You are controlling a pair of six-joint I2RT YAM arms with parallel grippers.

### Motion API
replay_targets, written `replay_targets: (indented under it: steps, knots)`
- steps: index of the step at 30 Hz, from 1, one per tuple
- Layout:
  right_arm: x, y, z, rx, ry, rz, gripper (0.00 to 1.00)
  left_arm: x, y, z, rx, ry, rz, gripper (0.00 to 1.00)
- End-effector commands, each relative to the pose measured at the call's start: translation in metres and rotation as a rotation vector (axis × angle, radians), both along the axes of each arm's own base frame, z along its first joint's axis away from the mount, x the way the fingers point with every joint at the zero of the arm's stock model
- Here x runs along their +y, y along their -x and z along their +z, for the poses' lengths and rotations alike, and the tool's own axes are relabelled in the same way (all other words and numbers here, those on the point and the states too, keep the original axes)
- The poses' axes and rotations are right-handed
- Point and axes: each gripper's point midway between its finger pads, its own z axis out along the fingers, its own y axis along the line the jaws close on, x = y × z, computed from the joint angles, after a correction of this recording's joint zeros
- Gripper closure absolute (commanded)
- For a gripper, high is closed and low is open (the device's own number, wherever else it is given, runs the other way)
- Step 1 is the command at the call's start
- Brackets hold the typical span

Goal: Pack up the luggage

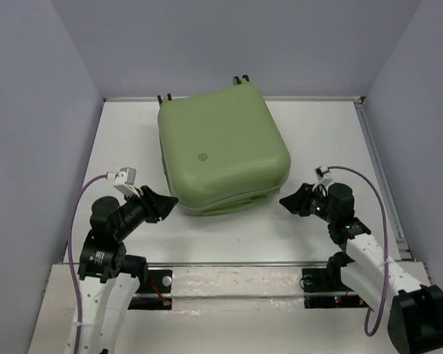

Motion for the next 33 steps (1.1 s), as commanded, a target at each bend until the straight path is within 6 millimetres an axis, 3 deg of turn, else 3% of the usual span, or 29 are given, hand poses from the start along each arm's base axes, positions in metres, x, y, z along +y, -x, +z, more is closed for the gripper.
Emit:
replay_targets:
  steps: [1,6,19,22,27,28,30,31,33]
  knots:
    - [0.004,-0.032,0.032,-0.179,-0.024,-0.010,0.61,-0.004,0.006,-0.036,0.113,0.010,-0.025,0.52]
    - [0.020,-0.041,0.023,-0.222,0.000,0.073,0.56,-0.005,0.001,-0.042,0.130,0.007,-0.023,0.45]
    - [0.026,-0.064,0.050,-0.480,0.055,0.085,0.54,-0.007,-0.013,-0.044,0.148,0.010,-0.016,0.46]
    - [0.034,-0.064,0.052,-0.501,0.028,0.117,0.63,-0.008,-0.014,-0.045,0.154,0.017,-0.020,0.46]
    - [0.049,-0.056,0.057,-0.521,0.008,0.117,0.93,-0.015,-0.019,-0.042,0.147,0.054,-0.051,0.47]
    - [0.046,-0.058,0.056,-0.516,0.017,0.097,0.93,-0.016,-0.021,-0.040,0.138,0.059,-0.050,0.47]
    - [0.058,-0.048,0.056,-0.496,0.042,0.102,0.93,-0.017,-0.025,-0.038,0.130,0.067,-0.050,0.47]
    - [0.073,-0.034,0.043,-0.426,0.077,0.155,0.93,-0.018,-0.029,-0.035,0.117,0.071,-0.050,0.48]
    - [0.078,-0.026,0.043,-0.386,0.123,0.133,0.93,-0.021,-0.035,-0.026,0.086,0.083,-0.056,0.48]
